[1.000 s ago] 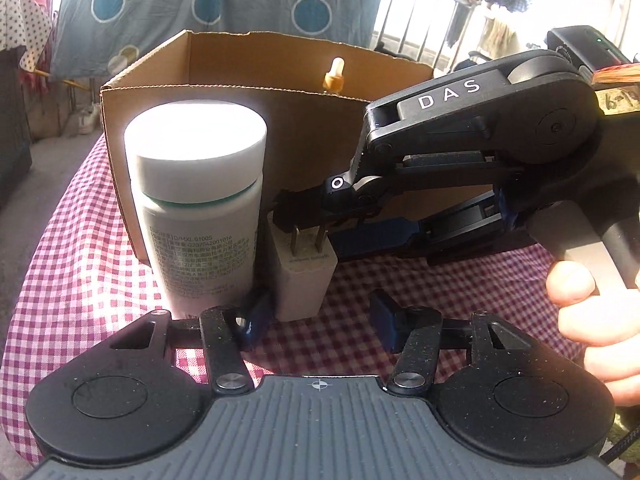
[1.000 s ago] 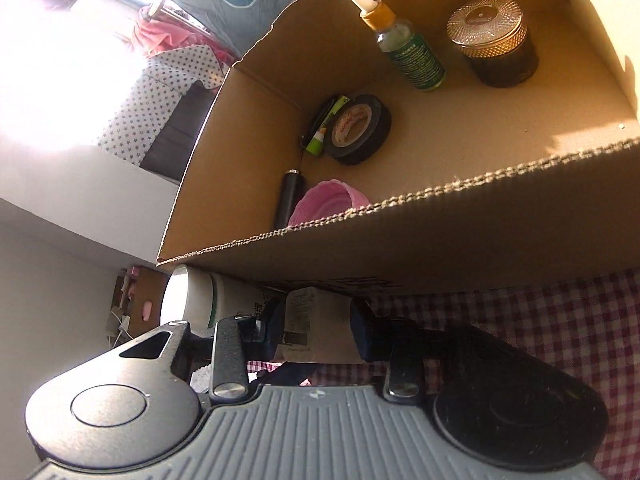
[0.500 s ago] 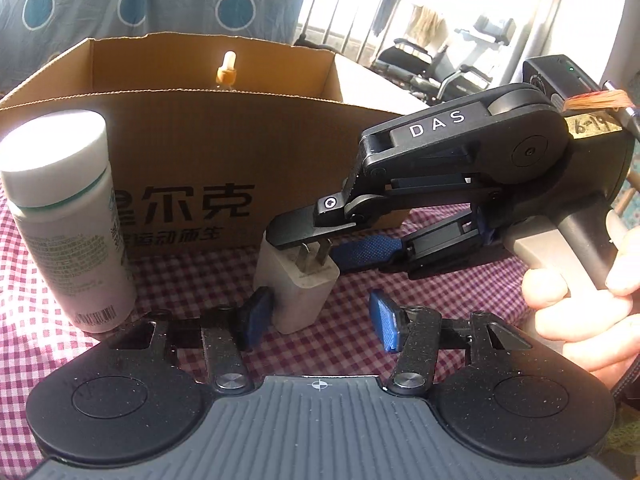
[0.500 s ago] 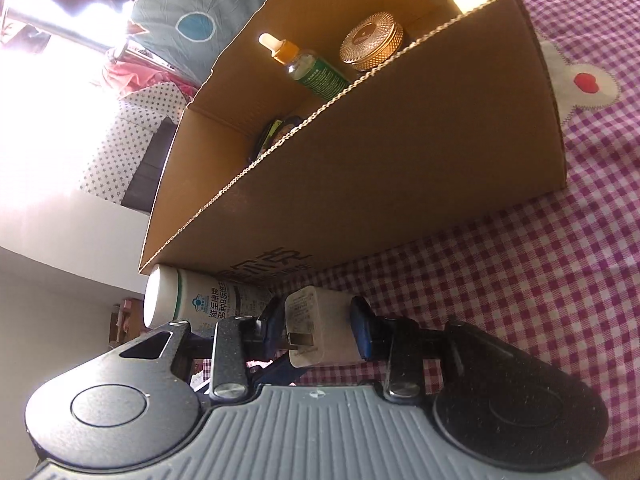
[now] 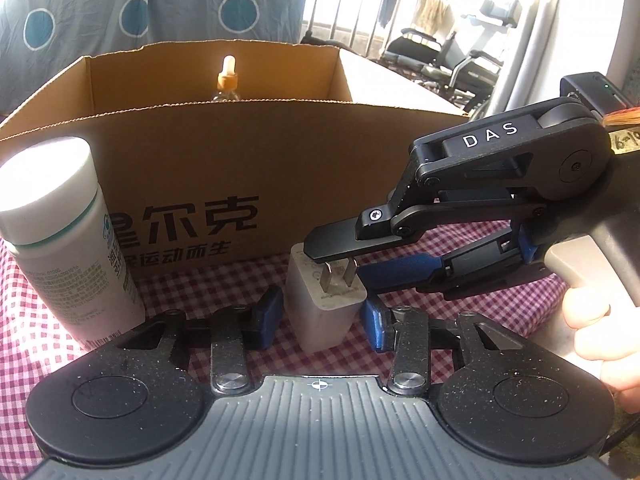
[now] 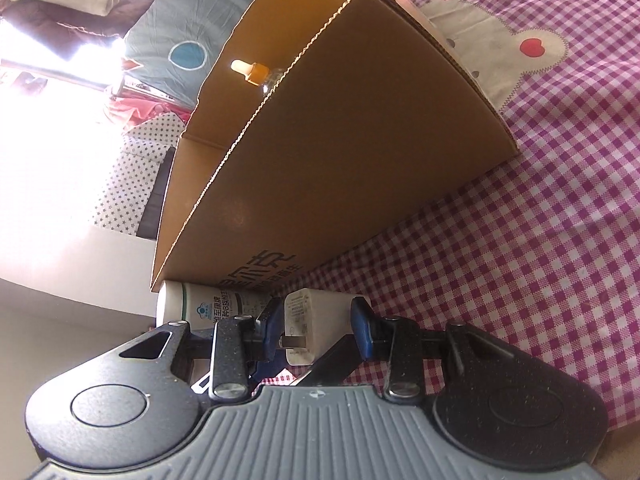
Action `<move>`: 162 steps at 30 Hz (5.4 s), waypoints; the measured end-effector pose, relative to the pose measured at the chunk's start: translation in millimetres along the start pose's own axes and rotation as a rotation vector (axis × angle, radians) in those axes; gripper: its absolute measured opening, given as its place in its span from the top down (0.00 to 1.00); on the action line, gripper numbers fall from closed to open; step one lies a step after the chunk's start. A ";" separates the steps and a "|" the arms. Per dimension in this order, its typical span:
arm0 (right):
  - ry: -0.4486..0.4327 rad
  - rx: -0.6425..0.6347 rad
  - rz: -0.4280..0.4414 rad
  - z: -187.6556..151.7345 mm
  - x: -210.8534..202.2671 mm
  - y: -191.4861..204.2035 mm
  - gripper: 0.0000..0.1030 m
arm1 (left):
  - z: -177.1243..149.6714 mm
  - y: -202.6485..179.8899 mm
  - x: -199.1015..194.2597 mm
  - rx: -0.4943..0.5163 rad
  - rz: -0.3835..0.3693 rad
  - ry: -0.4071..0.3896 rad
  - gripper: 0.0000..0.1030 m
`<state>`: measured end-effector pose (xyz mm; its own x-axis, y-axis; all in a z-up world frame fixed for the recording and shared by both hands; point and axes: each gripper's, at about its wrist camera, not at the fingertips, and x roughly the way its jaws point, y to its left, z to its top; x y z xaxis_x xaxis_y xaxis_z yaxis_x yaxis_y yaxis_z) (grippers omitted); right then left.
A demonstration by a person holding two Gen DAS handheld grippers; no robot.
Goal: Organize rigid objects
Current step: 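Close the right tool around the white plug charger, then carry the charger with the right tool into the box and release, then move the right tool to the large white bottle, then close the right tool around the white bottle's cap, then carry the white bottle with the right tool into the box and release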
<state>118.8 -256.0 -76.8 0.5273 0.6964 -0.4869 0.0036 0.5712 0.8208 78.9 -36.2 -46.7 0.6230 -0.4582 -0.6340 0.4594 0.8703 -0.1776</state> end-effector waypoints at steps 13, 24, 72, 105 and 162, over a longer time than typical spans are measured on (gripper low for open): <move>-0.027 -0.031 0.021 -7.9 -3.2 5.3 0.61 | 0.5 -17.1 -13.7 0.033 0.042 -0.010 0.69; -0.111 -0.110 0.136 -8.1 -41.6 49.4 0.61 | 27.8 -31.3 -57.4 0.079 0.105 -0.121 0.69; 0.038 -0.262 -0.058 123.3 -3.6 109.7 0.58 | 116.7 28.7 -53.8 -0.165 0.061 -0.060 0.56; 0.010 -0.294 0.031 -12.2 22.3 134.2 0.48 | 30.3 72.4 -79.9 -0.133 0.210 -0.067 0.16; -0.207 -0.422 0.200 45.1 -72.1 206.5 0.53 | 126.0 -6.5 -117.8 0.127 0.232 -0.269 0.48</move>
<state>119.9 -207.9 141.3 0.6402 0.7337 -0.2276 -0.4359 0.5909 0.6789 82.3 -10.6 124.0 0.8563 -0.2968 -0.4227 0.3504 0.9351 0.0531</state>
